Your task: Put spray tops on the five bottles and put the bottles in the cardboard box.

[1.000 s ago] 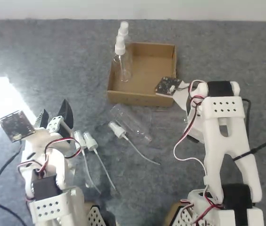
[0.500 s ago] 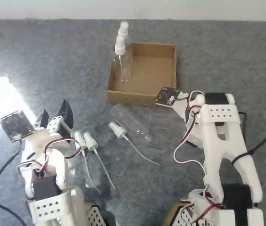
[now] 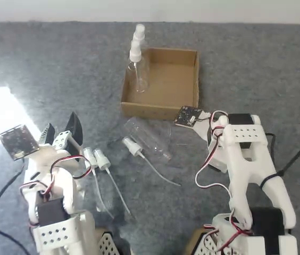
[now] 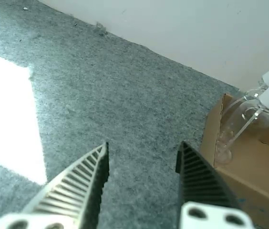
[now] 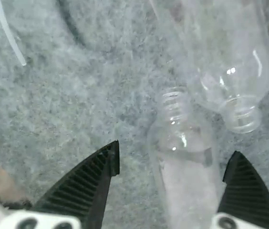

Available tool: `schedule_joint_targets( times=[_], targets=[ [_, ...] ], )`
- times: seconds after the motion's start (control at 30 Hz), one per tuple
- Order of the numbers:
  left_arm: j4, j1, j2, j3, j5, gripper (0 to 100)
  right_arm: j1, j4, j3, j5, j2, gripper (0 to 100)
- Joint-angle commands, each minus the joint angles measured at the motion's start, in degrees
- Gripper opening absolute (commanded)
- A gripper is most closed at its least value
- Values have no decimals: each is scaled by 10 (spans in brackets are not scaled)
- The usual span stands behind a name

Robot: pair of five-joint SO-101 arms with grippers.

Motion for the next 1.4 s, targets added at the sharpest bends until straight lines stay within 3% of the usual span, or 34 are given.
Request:
schedule_joint_targets(
  times=[0.0, 0.5, 0.87, 1.13, 1.37],
  targets=[
    [-20, -2, -7, 1, -4, 221, 7, -20, -1, 12, -22, 325],
    [-20, -1, -7, 1, -4, 221, 8, -36, 1, 12, 20, 325],
    [-20, 0, -7, 1, -4, 221, 64, -94, -3, 12, 94, 323],
    [-20, 1, -7, 1, -4, 221, 36, -87, -2, 9, 73, 136],
    [-20, 1, -7, 1, -4, 221, -36, 22, -2, 3, 38, 124]
  ],
)
